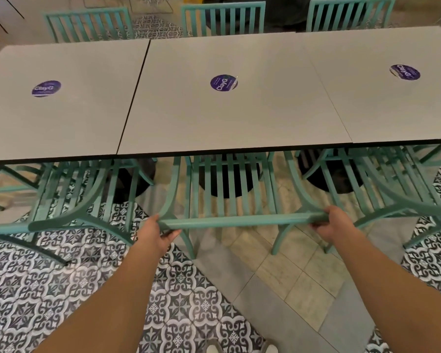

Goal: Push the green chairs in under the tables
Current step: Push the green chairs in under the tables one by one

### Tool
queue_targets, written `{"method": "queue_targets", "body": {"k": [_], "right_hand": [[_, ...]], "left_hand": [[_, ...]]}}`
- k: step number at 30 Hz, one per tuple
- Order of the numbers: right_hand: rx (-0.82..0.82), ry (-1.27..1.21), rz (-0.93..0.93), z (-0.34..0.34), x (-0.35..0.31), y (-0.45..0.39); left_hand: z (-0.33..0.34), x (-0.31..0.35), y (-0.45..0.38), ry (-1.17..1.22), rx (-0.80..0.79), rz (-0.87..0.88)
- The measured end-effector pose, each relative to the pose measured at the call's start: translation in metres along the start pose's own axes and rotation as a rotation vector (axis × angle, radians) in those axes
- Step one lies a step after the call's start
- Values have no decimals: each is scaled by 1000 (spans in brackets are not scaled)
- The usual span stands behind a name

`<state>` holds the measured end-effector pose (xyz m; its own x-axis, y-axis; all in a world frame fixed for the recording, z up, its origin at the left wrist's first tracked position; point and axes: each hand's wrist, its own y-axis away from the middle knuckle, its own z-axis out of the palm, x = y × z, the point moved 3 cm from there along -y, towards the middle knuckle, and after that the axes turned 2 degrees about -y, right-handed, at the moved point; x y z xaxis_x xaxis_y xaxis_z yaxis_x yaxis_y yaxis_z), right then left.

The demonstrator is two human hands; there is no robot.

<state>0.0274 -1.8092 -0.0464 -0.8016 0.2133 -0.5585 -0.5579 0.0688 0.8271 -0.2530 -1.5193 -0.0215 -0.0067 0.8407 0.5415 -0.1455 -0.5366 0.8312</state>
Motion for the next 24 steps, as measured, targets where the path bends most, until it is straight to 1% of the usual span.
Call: {"method": "queue_targets", "body": {"k": [3,9,13,18,24], "right_hand": [[-2,0,-10,6,-7,-6],[48,14,-60,9,-7,-7],[59,-8,-50,7,-7,-4],[36,11,-40,5,-9,-5],[54,40,-24,4,-9,-4]], "left_hand": [[11,2,-3,-1,8,16],[16,-1,-3,9,29,13],[16,-3,-4,12,42,9],[14,-4,-2,1,45,1],[13,-8,-2,-16,46,6]]}}
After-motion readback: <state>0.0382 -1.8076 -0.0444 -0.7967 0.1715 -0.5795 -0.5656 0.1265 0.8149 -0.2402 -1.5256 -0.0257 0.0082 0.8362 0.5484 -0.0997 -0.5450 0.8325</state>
